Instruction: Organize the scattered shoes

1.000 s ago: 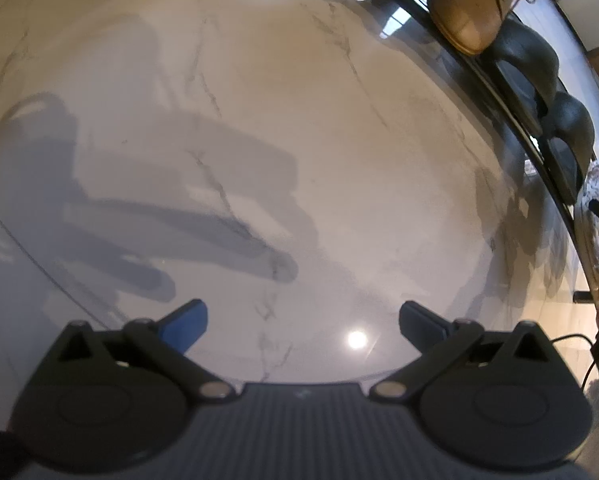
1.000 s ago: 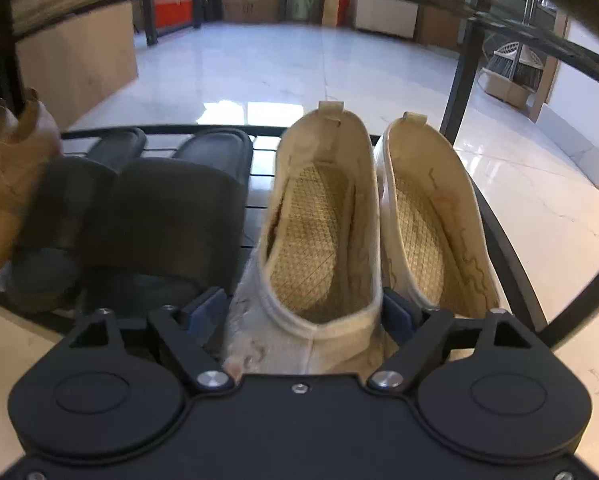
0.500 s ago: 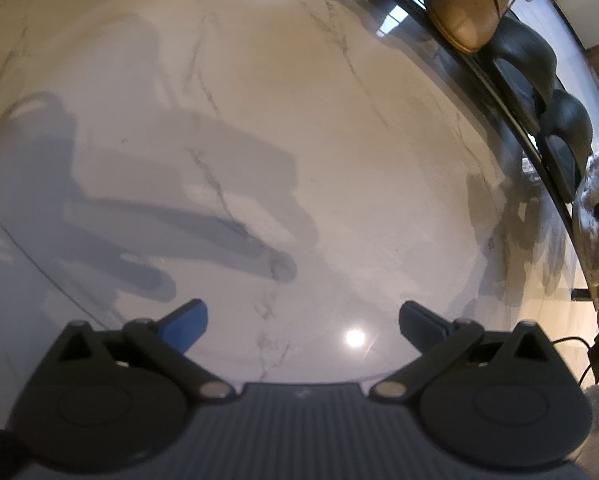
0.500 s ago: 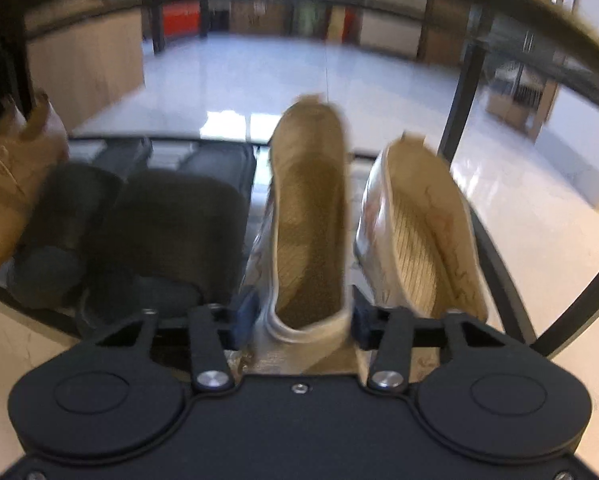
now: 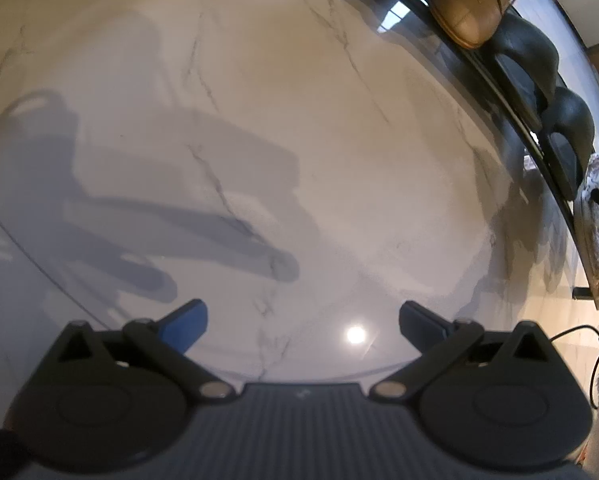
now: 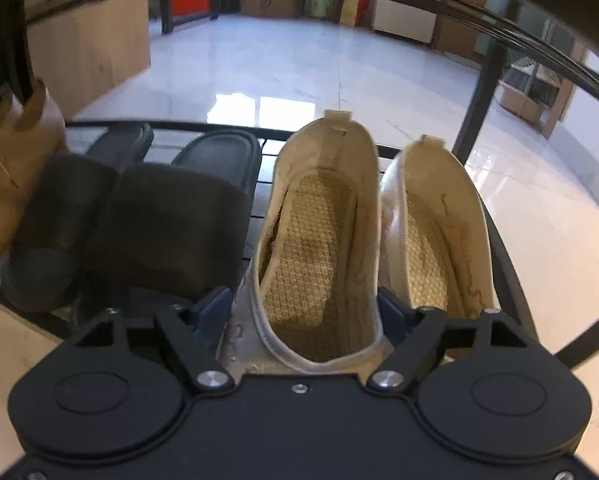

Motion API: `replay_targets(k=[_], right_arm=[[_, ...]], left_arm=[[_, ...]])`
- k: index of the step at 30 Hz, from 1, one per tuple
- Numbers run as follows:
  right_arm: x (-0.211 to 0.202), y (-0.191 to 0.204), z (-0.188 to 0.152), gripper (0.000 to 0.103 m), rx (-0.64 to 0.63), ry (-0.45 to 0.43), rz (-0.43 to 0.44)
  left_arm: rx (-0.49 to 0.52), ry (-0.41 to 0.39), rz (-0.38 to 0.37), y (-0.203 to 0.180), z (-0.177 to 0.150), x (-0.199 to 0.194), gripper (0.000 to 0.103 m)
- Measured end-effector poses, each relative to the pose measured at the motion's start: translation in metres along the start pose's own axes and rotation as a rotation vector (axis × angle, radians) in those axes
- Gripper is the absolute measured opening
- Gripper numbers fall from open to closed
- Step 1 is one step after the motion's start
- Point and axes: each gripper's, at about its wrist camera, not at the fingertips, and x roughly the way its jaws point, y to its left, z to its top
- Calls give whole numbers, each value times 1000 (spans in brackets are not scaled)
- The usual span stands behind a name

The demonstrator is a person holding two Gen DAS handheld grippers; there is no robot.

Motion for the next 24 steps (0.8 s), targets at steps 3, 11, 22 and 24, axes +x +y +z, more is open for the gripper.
replay_targets(k=[3,11,22,24], right_arm=[[-2,5,-3,56,-35,-7,-28],[-16,-15,-9,3,54,-92,-47],[-6,-33,-11,11,157,-87,7],[-7,-32,-8,19,165,-100,9]], left_arm=[[0,2,-3,0,0,0,102],[0,5,-5,0,0,0,102],[-7,15,-3,-1,0,3,102],[-9,17,-3,-1,0,4,102]])
